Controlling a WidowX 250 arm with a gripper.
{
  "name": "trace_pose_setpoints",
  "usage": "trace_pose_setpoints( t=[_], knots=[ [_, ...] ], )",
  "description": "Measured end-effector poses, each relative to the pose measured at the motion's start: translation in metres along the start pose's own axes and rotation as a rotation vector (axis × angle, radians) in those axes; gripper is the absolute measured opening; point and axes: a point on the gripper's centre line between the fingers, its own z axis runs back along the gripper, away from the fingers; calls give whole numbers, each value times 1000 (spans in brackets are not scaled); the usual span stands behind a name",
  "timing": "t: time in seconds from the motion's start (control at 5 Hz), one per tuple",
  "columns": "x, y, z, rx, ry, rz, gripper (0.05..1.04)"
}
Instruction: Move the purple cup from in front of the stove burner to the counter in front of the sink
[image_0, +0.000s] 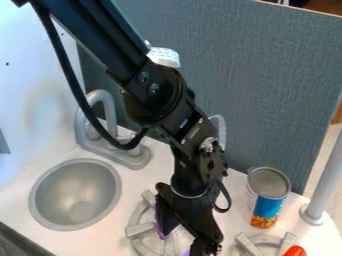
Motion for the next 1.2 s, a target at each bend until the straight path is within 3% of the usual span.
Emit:
trace_pose_setpoints(
  t=[0.2, 0.6, 0.8, 1.2],
  knots=[
    [-4, 0, -6, 1, 24, 1, 1001],
    [8, -23, -12, -7, -19, -20, 1001],
    [11, -33, -28, -17, 0, -30, 1001],
    [6, -33, -56, 18, 80, -28, 1001]
  ],
)
